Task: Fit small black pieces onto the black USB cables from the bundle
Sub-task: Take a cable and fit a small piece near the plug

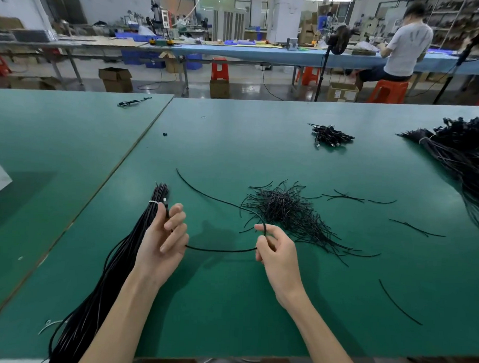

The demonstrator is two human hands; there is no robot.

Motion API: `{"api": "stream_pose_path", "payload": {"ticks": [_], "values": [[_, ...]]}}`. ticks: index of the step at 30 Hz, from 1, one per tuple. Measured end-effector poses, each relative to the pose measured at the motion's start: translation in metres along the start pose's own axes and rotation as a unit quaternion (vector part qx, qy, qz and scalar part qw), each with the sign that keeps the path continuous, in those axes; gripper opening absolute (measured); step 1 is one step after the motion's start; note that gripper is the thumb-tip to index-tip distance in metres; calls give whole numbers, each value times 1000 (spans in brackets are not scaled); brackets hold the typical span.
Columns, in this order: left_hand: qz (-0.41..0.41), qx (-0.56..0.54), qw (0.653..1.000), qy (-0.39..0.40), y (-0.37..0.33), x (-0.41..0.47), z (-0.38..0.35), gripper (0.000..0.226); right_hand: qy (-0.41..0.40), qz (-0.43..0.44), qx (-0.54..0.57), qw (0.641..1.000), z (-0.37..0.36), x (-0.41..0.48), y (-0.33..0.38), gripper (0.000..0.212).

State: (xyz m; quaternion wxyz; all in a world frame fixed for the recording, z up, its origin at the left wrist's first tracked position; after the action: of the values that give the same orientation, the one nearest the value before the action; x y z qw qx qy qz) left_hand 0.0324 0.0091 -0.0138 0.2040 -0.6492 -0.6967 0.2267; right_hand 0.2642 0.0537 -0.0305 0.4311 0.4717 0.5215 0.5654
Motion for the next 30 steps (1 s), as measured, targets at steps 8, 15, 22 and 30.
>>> {"api": "stream_pose_path", "payload": {"ticks": [8,15,22,30], "values": [[-93,19,989,-117,-6,8,12,38,17,26,-26,999,-3,2,-4,49],[-48,83,992,-80,0,6,1,48,83,86,-99,988,-10,-2,2,32],[-48,126,990,-48,8,5,-3,50,70,169,-280,942,-16,-8,3,51],[-37,146,988,13,12,4,-7,53,144,248,-375,881,-30,-14,-2,23]]}}
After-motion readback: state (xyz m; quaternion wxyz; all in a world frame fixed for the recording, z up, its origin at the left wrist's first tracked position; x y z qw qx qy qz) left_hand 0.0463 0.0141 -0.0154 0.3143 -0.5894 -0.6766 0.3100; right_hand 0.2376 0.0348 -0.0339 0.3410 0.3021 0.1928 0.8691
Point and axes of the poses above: each hand's wrist, its own x-axis towards the middle knuckle, its own z-axis out of the back of the hand, y = z × x, the point moved 2 cm from there along x, towards the middle knuckle, and after that the axes turned 5 degrees about x, right-handed, at the moved point
